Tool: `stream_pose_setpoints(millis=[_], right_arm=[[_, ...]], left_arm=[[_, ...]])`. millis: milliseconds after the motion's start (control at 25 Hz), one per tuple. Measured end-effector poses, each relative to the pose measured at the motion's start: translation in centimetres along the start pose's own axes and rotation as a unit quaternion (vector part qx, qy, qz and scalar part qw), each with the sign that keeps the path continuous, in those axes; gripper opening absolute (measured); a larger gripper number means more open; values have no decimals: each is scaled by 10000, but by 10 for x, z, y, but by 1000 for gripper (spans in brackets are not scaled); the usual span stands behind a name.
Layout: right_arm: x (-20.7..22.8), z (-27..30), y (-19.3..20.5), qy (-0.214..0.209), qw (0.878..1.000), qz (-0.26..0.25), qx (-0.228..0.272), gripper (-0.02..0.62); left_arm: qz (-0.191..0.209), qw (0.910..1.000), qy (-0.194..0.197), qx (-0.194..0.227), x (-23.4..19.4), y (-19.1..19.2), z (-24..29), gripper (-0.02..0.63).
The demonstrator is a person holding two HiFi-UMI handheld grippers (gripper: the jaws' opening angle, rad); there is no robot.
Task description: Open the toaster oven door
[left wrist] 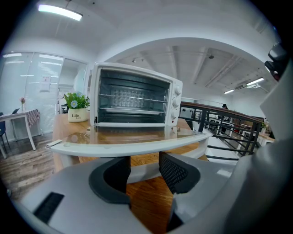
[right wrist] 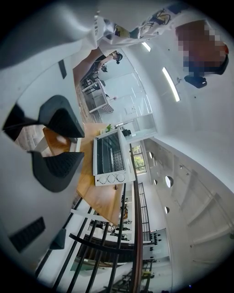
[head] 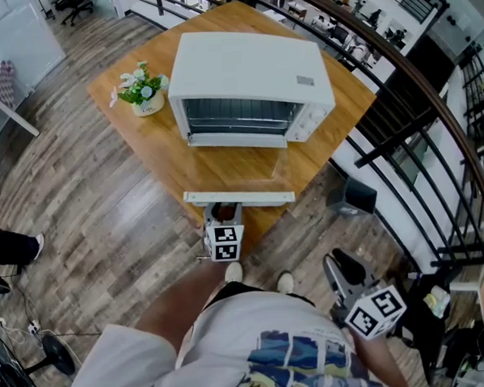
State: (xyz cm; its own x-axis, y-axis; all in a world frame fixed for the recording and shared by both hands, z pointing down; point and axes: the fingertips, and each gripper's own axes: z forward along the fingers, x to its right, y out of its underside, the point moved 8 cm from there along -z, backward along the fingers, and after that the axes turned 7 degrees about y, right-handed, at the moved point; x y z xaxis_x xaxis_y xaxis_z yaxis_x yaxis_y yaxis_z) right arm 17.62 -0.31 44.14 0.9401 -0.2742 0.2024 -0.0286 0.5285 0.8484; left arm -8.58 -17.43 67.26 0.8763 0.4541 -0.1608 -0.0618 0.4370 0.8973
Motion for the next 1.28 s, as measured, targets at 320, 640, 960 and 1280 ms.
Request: stream_pose_setpoints(millis=[320,640,960,1280], right_arm=[[0,-1,0,-5,10000,-27,4,86],[0,-3,-1,12,10000,-92,27,57],[0,-4,-2,37,9999,-134,65,31],[-1,-4,-2,28,9999,-117,103,14]], left_arm=[[-6,10000,-1,-14,1,0,0,187],[-8,10000,9,-17,1,0,0,186],[-15,10000,19,-16,0,0,0,187],[-10,10000,20,-17,1,0,-1,187]])
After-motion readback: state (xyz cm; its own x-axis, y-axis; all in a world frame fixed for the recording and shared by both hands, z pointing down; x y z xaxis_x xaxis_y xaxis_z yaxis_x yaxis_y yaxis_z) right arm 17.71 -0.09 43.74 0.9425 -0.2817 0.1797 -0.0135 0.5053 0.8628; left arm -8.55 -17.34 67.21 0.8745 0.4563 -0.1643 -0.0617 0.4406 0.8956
